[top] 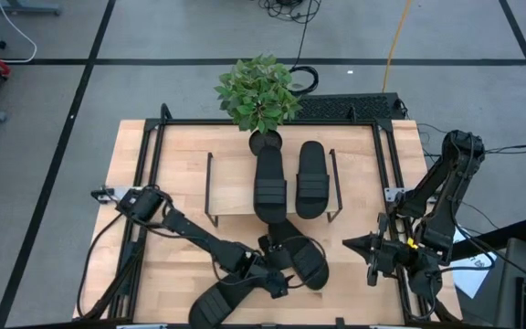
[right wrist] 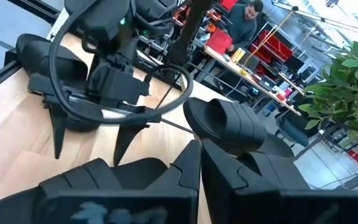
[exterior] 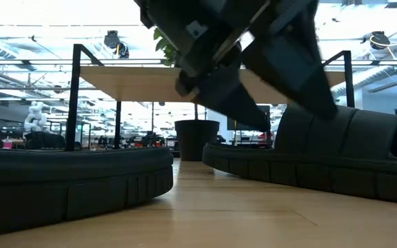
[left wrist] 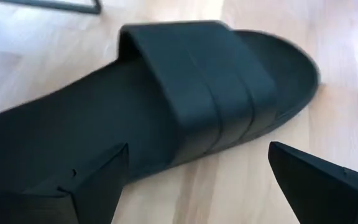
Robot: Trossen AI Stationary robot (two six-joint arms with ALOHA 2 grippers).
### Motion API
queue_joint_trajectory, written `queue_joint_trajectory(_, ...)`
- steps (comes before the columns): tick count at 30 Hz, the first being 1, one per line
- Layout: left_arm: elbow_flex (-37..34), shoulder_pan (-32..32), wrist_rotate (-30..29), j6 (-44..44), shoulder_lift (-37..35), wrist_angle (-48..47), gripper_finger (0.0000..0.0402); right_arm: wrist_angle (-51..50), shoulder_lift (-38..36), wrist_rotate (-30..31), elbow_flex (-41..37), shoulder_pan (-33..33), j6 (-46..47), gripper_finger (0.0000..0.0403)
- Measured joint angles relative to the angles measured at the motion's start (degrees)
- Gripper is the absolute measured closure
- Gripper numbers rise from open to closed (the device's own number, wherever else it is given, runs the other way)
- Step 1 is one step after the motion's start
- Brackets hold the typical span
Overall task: Pick and place slides into the shelf
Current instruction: Put the black slide under the shelf
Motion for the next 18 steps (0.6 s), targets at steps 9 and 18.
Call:
queue_joint_trajectory(9,0.08,1.41,2.23,4.89,-0.08,5.95,0.0021,-0.03,0.02,-0.02,0.0,0.0,0.0,0.0399)
queue_joint_trajectory(18,0.08,1.88,2.78,3.97,-0.08,5.7,0.0128,-0.02,0.02,-0.04,0.0,0.0,0.02,0.0399)
